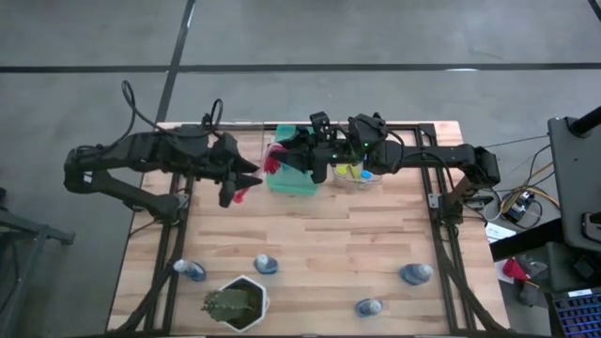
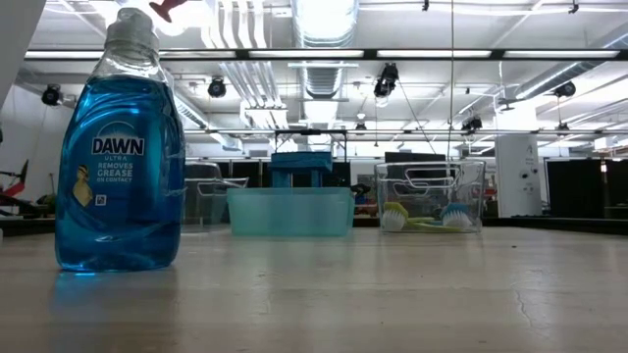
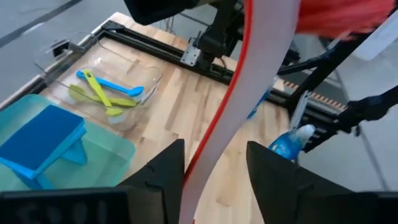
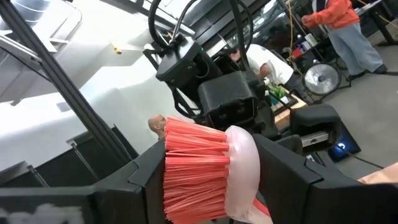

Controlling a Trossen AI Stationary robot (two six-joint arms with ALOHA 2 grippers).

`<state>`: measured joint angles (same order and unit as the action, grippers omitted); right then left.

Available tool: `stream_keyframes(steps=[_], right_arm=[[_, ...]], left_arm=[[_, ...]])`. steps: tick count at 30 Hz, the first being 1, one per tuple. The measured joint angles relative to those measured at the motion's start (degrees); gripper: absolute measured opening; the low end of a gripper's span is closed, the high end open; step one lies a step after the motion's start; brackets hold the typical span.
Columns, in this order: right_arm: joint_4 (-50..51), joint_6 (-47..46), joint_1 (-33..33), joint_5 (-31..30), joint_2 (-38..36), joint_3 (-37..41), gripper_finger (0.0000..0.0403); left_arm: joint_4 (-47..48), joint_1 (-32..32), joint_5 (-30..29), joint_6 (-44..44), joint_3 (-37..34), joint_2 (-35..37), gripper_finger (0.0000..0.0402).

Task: Pick & Place Kitchen Sink Supplies
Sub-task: Put the red dish brush into the right transparent bin

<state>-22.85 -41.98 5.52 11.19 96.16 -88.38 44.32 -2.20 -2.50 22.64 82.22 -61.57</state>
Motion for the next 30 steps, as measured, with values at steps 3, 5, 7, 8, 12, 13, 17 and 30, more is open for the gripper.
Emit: stream_keyframes(steps=[3, 5, 7, 8, 12, 13, 17, 30], right_arm=[[0.09, 0.41, 0.12, 0.13, -0.49, 0.0, 0.0194], [0.47, 0.31, 0.36, 0.22, -0.89, -0.16, 0.0194], [2.1, 0.25, 0.46, 0.23, -1.05, -0.64, 0.0194], [3.31, 0.27, 0.61, 0.22, -1.07, -0.98, 0.0193], [7.31, 2.12, 1.1, -1.29, -0.73, -1.8, 0.0192], [7.31, 2.6, 1.13, -1.7, -0.72, -1.81, 0.0192], [8.26, 1.88, 1.28, -0.61, -1.86, -2.05, 0.0183], [30.68, 3.2, 5.31, -4.4, -8.21, -4.06, 0.0164]], left_arm=[[-0.19, 0.0, 0.94, 1.27, 0.61, 0.81, 0.0169], [-0.37, 0.0, 1.42, 1.4, 1.34, 1.55, 0.0174], [-0.28, 0.0, 1.85, 1.41, 2.07, 2.26, 0.0178], [-0.35, 0.0, 1.91, 1.43, 2.4, 2.74, 0.018], [-0.91, -0.17, 1.56, 1.46, 3.3, 4.36, 0.0183], [-0.52, -0.15, 1.48, 1.35, 3.41, 4.5, 0.0183], [-0.67, -0.07, 1.63, 1.3, 4.28, 4.99, 0.0183], [-3.35, -0.07, 1.74, 0.23, 5.76, 7.14, 0.0182]])
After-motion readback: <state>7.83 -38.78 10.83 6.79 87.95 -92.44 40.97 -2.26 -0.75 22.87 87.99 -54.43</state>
